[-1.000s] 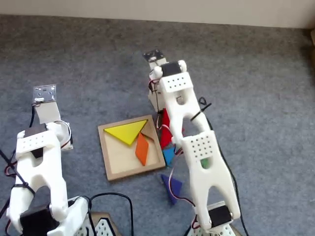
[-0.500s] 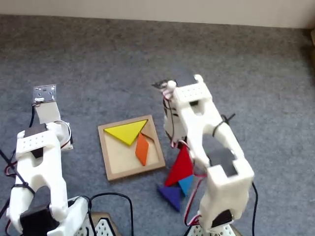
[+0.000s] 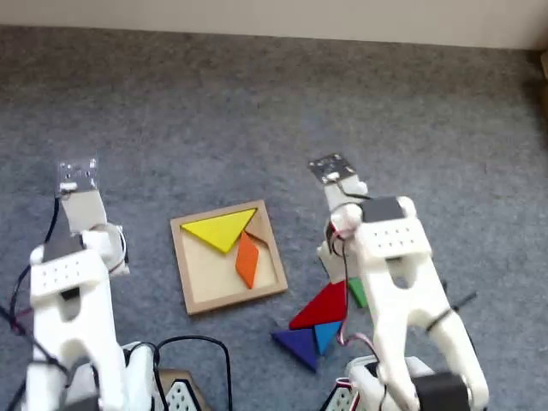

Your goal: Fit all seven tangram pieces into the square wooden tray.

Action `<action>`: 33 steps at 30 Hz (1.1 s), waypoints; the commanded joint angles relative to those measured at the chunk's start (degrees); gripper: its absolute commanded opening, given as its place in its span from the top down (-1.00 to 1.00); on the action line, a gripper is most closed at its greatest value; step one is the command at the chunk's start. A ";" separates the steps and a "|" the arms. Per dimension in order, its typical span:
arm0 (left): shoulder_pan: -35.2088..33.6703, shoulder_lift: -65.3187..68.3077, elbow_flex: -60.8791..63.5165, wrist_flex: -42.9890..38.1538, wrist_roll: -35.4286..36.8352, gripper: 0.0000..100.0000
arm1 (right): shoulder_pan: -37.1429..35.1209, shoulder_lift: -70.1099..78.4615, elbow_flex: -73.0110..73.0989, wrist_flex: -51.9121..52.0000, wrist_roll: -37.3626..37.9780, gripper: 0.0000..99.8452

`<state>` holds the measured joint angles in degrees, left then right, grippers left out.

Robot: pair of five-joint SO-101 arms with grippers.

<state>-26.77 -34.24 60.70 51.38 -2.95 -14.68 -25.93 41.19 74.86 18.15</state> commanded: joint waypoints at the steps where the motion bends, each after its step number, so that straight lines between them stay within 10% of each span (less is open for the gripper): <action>1: 0.40 -12.62 5.93 0.35 -1.14 0.99 | 1.63 -7.69 1.27 -1.98 -2.64 0.85; 7: -0.04 -23.16 12.53 0.53 -3.87 0.99 | 1.19 -14.20 1.54 -0.92 -13.80 0.50; 20: 0.31 -37.67 24.92 0.44 -4.04 0.99 | -12.70 -0.75 1.71 4.35 -35.87 0.48; 33: -1.45 -69.23 36.53 8.88 -3.96 0.99 | -13.76 -2.07 11.91 -6.46 -39.56 0.48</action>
<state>-26.77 -95.08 95.96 53.93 -6.46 -27.96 -24.70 52.70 70.20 -20.70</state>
